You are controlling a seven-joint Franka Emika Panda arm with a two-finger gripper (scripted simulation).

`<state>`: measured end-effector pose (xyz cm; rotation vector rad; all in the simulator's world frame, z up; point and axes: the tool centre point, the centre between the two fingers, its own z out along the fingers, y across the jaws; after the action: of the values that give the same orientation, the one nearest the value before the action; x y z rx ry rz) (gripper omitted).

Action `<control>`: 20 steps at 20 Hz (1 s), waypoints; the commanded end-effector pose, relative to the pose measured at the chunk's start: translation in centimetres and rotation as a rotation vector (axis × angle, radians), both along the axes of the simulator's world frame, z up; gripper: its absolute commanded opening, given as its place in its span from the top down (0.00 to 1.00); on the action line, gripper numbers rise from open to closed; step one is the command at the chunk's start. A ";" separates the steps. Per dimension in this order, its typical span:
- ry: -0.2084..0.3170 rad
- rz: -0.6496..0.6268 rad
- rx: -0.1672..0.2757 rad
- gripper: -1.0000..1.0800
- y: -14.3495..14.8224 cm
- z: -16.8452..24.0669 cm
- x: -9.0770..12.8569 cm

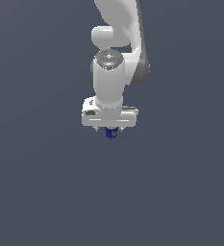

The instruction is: Pick up the object and move it to a goal position.

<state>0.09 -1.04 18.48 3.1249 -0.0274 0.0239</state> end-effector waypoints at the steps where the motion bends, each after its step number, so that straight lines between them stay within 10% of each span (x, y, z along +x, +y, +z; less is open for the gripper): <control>1: 0.000 0.000 0.000 0.04 0.0 0.0 0.0; 20: 0.023 -0.002 -0.014 0.04 -2.0 -0.9 -1.5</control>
<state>-1.20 -3.13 17.81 3.1095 -0.0307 -0.0117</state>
